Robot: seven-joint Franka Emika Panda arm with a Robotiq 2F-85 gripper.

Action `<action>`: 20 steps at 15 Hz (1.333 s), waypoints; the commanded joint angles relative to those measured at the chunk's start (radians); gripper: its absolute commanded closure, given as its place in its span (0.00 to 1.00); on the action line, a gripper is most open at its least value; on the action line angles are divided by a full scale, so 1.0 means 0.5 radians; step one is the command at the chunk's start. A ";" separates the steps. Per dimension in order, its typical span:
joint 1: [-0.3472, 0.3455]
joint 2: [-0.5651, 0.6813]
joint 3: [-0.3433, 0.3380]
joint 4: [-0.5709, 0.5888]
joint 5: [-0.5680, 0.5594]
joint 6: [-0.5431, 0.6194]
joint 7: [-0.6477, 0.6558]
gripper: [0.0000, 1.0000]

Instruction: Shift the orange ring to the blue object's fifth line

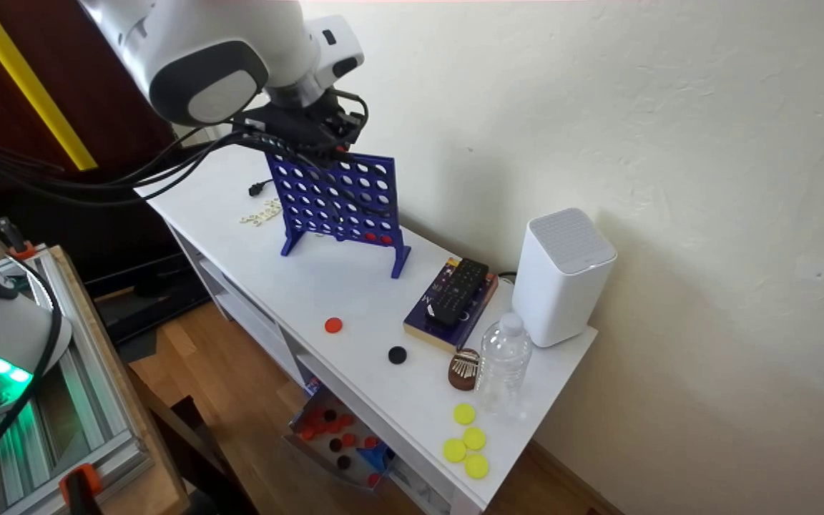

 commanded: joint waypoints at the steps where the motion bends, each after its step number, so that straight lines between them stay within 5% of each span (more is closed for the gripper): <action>1: 0.062 -0.007 -0.048 0.032 -0.034 0.031 0.015 0.91; 20: 0.209 -0.001 -0.171 0.064 -0.044 0.115 0.012 0.91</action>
